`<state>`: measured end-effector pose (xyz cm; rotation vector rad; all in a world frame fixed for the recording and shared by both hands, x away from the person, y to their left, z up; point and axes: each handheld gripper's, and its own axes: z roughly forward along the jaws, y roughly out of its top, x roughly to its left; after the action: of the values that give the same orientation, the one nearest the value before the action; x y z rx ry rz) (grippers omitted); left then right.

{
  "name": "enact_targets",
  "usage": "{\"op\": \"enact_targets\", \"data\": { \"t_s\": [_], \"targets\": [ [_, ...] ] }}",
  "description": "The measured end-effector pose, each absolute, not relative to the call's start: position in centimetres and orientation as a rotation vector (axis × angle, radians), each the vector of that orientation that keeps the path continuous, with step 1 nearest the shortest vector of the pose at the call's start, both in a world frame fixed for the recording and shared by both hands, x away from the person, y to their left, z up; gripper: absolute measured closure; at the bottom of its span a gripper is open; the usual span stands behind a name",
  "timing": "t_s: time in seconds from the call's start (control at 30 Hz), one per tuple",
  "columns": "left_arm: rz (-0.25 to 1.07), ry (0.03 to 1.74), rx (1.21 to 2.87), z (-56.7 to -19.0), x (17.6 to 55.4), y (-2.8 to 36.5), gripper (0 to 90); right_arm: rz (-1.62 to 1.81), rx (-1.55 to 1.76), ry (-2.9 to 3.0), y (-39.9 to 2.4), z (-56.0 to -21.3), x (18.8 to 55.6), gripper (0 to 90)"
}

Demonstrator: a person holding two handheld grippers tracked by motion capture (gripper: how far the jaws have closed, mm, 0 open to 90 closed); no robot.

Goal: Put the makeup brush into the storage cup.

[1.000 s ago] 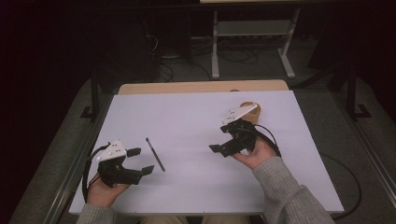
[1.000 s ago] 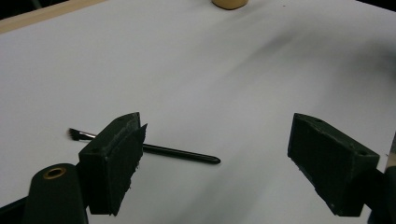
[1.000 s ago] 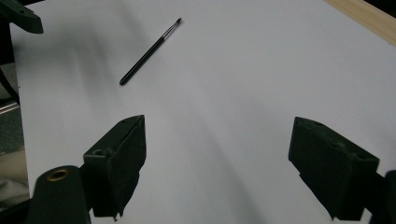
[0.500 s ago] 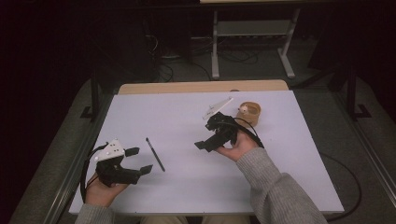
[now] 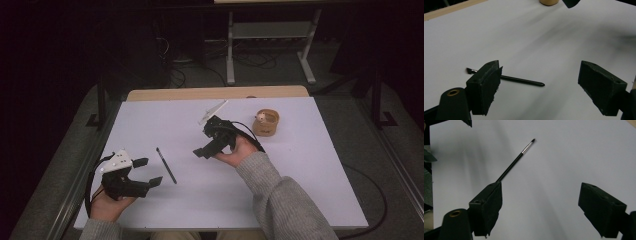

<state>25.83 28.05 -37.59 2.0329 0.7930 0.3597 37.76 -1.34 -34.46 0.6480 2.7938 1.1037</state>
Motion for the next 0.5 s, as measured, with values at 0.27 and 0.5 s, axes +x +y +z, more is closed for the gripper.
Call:
{"op": "enact_targets", "data": {
  "t_s": [0.27,0.5],
  "targets": [
    [0.365,0.796,2.028,-37.5,25.8,28.4,17.5,1.093,0.648,2.822,1.4,-34.6,38.7,19.3],
    [0.366,0.799,2.027,-37.4,25.8,28.7,17.6,1.072,0.64,2.851,4.2,-35.3,39.5,20.3]
  ]
}}
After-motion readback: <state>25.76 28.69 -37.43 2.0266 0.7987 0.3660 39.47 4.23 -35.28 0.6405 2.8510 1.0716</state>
